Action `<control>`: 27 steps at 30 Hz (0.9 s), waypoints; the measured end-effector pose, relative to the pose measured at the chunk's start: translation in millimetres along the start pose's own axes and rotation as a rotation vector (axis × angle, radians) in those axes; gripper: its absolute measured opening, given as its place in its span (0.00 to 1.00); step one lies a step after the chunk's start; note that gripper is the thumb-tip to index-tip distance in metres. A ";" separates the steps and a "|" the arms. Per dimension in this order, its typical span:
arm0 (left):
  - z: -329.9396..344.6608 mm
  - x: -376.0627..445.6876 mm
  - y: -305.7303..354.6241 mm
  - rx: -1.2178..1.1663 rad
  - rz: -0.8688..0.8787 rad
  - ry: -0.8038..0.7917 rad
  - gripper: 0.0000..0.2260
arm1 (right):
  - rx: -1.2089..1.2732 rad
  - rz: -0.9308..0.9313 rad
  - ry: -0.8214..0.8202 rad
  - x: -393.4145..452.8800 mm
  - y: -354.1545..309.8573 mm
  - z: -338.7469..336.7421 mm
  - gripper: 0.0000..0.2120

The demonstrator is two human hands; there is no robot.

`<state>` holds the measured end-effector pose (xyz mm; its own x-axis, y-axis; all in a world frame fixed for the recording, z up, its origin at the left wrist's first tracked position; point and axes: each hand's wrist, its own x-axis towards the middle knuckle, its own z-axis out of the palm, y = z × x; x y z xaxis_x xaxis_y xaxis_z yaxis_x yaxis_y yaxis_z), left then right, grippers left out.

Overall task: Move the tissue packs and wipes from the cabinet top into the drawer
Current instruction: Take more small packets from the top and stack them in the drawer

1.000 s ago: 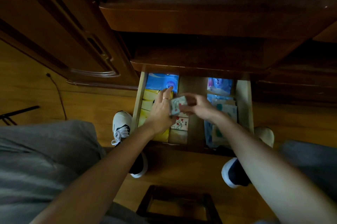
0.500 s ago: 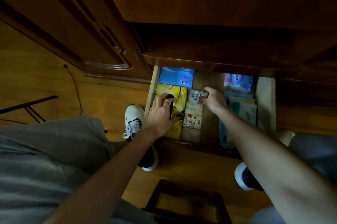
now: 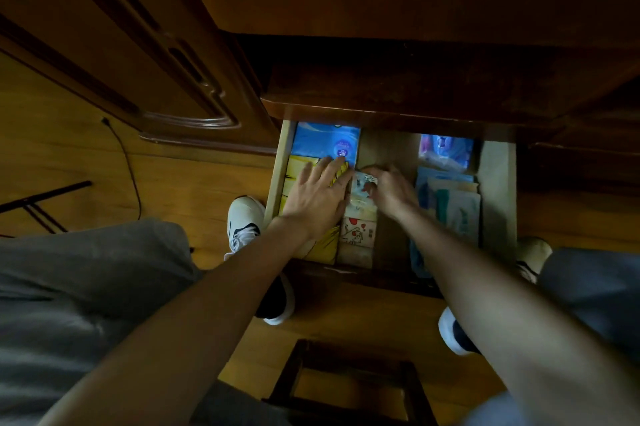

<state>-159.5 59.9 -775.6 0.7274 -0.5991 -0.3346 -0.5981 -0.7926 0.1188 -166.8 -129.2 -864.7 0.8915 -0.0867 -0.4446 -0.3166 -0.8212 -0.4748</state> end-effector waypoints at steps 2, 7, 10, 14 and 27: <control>-8.5 16.6 -7.7 0.035 -0.008 -0.083 0.32 | 0.020 -0.009 0.016 -1.8 -0.8 1.5 0.20; -11.4 43.5 -11.1 -0.017 -0.070 -0.216 0.35 | 0.011 -0.012 0.022 -2.1 -3.1 1.9 0.19; -10.8 46.4 -12.9 -0.049 -0.077 -0.227 0.36 | -0.009 -0.010 0.040 -3.5 -7.8 2.6 0.19; -8.4 27.4 -13.6 -0.046 0.003 -0.057 0.32 | 0.069 0.076 0.154 -5.1 -12.9 0.7 0.26; 21.7 -23.2 -1.5 -0.112 -0.048 0.146 0.28 | 0.220 0.077 0.164 -17.8 -4.2 -8.9 0.26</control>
<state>-182.8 77.4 -788.3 0.8005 -0.5636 -0.2039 -0.5259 -0.8236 0.2122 -178.4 -129.3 -848.0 0.8969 -0.2485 -0.3657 -0.4321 -0.6681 -0.6057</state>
